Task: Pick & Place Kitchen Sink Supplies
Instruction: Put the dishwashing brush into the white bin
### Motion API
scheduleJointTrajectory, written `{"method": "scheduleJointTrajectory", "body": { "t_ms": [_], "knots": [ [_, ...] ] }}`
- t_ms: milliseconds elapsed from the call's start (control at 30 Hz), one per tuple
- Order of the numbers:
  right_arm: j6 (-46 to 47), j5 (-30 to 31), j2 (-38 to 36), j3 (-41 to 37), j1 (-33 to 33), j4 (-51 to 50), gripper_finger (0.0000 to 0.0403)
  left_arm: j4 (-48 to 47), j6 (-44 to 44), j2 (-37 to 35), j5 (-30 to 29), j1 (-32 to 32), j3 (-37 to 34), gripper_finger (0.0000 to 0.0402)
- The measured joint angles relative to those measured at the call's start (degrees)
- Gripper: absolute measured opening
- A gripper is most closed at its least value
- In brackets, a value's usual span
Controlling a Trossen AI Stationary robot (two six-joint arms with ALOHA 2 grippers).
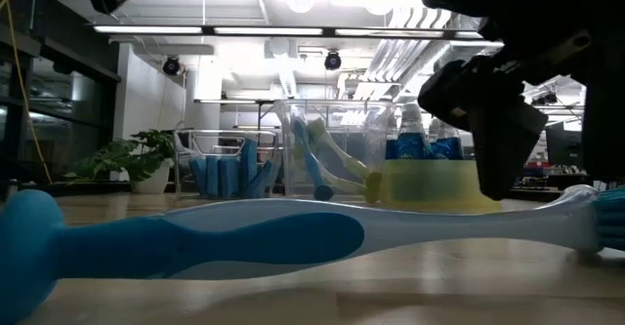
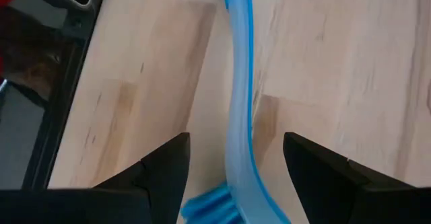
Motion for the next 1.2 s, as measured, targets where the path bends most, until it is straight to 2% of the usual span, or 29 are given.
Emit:
{"method": "scheduleJointTrajectory", "body": {
  "t_ms": [167,400,633,767,867,1033,1200],
  "knots": [
    [0.4,-0.2,0.7,0.0,0.5,-1.1,0.0232,20.1,7.0,-5.5,2.5,0.0,-11.8,0.0104],
    [1.7,1.3,1.7,0.0,1.7,-1.9,0.0232,41.8,12.0,-9.9,6.3,0.0,-25.3,0.0104],
    [1.9,1.6,2.5,0.1,2.2,-2.5,0.0232,59.8,11.8,-13.2,3.2,0.1,-38.1,0.0104],
    [1.8,2.0,3.1,0.1,2.1,-2.5,0.0232,57.6,13.8,-14.7,1.0,0.3,-37.9,0.0104],
    [1.7,2.2,3.6,0.1,2.2,-2.6,0.0230,58.0,15.4,-15.2,2.8,2.2,-37.9,0.0104],
    [2.2,2.2,4.0,0.2,2.0,-3.1,0.0204,56.1,16.0,-17.9,12.5,9.9,-38.0,0.0104],
    [2.2,3.0,4.0,0.2,2.0,-3.6,0.0159,48.2,10.3,-21.2,29.4,21.9,-38.1,0.0104]
  ]
}}
